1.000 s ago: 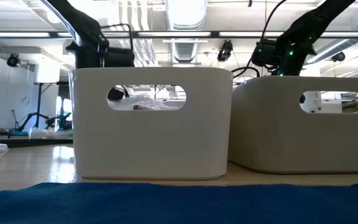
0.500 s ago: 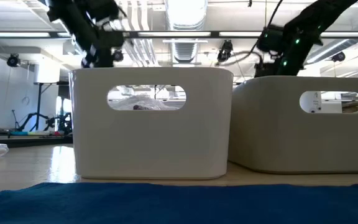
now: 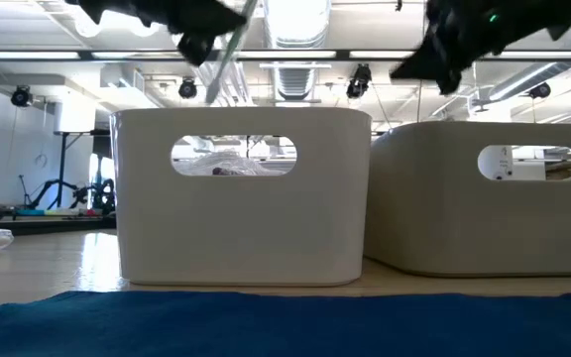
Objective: Pick & Place Toothbrushes
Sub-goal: Put the green toothbrush into the transparent bin
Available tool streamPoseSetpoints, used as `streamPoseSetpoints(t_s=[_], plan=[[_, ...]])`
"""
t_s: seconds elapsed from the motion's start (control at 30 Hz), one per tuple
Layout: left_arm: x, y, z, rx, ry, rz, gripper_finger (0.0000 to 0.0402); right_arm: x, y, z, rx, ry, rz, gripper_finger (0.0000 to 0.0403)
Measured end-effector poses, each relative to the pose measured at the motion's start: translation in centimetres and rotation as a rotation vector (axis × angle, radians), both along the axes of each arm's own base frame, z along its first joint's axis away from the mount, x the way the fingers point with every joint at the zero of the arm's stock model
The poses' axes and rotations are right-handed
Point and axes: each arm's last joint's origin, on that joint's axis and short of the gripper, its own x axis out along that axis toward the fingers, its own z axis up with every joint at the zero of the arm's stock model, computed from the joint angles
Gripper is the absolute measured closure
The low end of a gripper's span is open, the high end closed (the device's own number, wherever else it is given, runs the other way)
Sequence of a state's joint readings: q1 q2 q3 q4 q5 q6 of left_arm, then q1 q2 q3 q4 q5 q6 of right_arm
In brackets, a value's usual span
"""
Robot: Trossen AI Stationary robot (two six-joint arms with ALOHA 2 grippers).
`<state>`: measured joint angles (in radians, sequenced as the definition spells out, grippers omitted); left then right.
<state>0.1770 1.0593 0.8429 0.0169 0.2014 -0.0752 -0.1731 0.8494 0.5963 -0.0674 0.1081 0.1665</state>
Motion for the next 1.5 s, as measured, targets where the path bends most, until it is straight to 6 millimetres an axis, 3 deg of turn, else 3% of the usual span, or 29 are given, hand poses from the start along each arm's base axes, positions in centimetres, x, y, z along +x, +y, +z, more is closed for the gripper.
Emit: streamPoseSetpoints(t_s=[0.17, 0.33, 0.47, 0.6, 0.67, 0.83, 1.0, 1.2, 1.5], plan=[[1.7, -2.4, 0.2, 0.065, -0.105, -0.116, 0.0376, -0.4, 4.2, -0.3, -0.035, -0.297, 0.209, 0.0351], [3.0, -4.7, -0.6, 0.291, -0.133, -0.233, 0.0376, -0.9, 7.5, -1.3, 0.028, -0.400, 0.381, 0.0363], [4.1, -6.6, -1.9, 0.700, -0.159, -0.351, 0.0376, -1.1, 9.2, -2.2, 0.138, -0.377, 0.453, 0.0373], [5.0, -8.9, -3.6, 1.242, -0.193, -0.467, 0.0376, -1.0, 10.3, -3.3, 0.234, -0.325, 0.433, 0.0380], [5.6, -9.9, -4.2, 1.462, -0.169, -0.429, 0.0376, -0.9, 10.8, -3.8, 0.267, -0.303, 0.417, 0.0384], [7.0, -11.9, -4.7, 1.792, -0.062, -0.149, 0.0376, -0.3, 11.7, -4.5, 0.329, -0.291, 0.426, 0.0390], [8.3, -14.0, -5.1, 2.115, 0.004, 0.001, 0.0376, 0.7, 12.3, -4.5, 0.340, -0.269, 0.428, 0.0383], [10.6, -15.8, -5.1, 2.352, 0.199, 0.034, 0.0376, 1.7, 12.7, -4.1, 0.337, -0.255, 0.427, 0.0357], [12.7, -16.9, -4.7, 2.468, 0.281, -0.023, 0.0376, 1.9, 12.7, -3.3, 0.334, -0.243, 0.420, 0.0293]])
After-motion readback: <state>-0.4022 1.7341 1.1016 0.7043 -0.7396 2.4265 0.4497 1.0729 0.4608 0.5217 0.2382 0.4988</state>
